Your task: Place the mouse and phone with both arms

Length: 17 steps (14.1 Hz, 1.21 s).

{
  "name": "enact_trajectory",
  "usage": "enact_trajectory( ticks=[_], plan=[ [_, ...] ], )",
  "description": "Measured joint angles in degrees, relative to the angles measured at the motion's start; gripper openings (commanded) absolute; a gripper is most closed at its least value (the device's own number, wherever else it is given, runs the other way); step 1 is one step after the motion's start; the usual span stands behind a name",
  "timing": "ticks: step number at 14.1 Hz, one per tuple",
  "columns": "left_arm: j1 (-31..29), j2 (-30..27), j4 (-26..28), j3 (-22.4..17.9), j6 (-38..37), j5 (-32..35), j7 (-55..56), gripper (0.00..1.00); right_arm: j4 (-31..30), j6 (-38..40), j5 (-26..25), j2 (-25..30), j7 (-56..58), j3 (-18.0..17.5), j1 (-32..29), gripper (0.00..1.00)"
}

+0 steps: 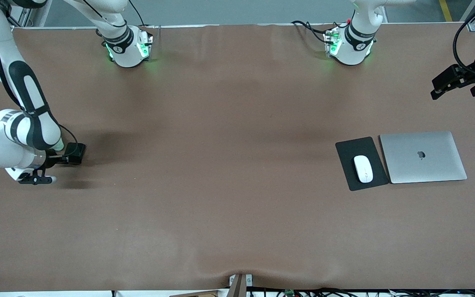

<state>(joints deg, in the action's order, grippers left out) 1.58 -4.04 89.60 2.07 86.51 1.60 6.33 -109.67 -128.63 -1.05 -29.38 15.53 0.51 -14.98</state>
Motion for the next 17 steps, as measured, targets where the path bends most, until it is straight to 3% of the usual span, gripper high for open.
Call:
enact_trajectory(
  ticks=[4,6,9,14,17],
  plan=[
    [-0.4,0.3,0.3,0.6,0.1,0.0,-0.1,1.00,0.8,1.6,0.0,6.5,-0.9,-0.3,5.5,1.00],
    [-3.0,0.8,0.3,4.0,0.3,0.0,-0.1,1.00,1.7,5.4,0.0,10.0,-2.7,-0.4,7.8,1.00],
    [-4.5,0.9,0.2,6.9,0.4,0.0,-0.1,1.00,5.3,14.0,0.0,14.9,-6.0,-0.6,10.6,1.00],
    [-5.1,0.9,-0.8,6.9,0.4,0.0,-0.1,1.00,13.5,28.8,0.4,20.4,-8.9,-0.7,12.1,1.00],
    [-5.1,0.9,-1.1,6.9,0.3,0.0,-0.1,1.00,15.3,34.4,2.4,23.0,-9.4,-0.6,12.2,1.00]
  ],
)
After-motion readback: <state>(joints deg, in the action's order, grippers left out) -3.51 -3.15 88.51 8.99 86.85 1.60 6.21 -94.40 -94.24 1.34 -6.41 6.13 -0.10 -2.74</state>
